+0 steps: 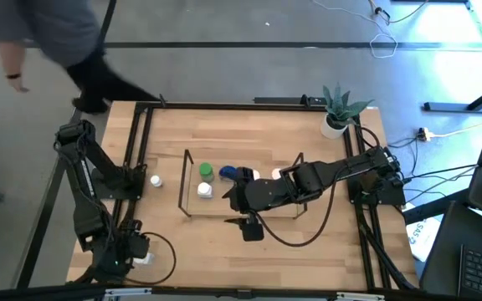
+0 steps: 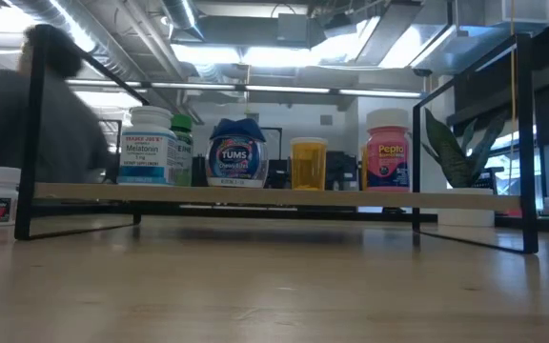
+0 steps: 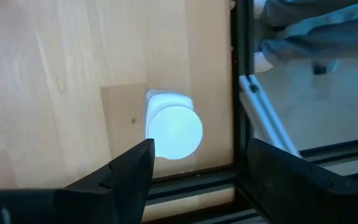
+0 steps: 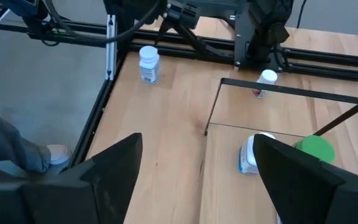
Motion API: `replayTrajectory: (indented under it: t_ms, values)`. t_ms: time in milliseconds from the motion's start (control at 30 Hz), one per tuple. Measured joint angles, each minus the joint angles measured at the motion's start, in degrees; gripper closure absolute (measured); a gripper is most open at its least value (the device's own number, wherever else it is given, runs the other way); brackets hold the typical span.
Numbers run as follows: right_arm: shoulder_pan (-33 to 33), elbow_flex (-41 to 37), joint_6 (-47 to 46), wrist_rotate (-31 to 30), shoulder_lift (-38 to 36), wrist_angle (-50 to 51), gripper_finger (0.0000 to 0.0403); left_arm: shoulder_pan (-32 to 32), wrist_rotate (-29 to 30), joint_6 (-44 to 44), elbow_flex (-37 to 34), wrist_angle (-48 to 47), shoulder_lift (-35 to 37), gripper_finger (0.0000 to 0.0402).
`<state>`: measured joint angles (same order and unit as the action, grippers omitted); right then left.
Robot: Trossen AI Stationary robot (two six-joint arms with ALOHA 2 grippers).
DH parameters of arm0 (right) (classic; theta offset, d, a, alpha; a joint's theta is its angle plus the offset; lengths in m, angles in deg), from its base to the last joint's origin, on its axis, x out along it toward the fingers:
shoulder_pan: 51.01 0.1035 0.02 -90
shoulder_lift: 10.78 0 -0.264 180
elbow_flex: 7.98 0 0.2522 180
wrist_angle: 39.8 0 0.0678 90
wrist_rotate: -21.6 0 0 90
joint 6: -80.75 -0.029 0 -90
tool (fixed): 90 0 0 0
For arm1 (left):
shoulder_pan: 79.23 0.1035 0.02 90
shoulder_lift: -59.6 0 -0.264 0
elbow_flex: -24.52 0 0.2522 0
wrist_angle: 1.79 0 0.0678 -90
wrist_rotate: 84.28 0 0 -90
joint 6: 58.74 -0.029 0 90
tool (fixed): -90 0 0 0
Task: Pick and place medicine bottles onto shelf by color
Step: Put the big white pill bottle on the shelf
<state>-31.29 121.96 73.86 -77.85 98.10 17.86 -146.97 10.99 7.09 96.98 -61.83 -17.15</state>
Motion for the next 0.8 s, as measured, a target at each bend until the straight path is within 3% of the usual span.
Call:
replayTrajectory:
  t_ms: [800]
  values:
    - [-0.22,-0.02,0.1,-0.15,0.0,0.04,0.0095,-0.35,0.9,-0.01,0.04,-0.57,-7.53,0.015]
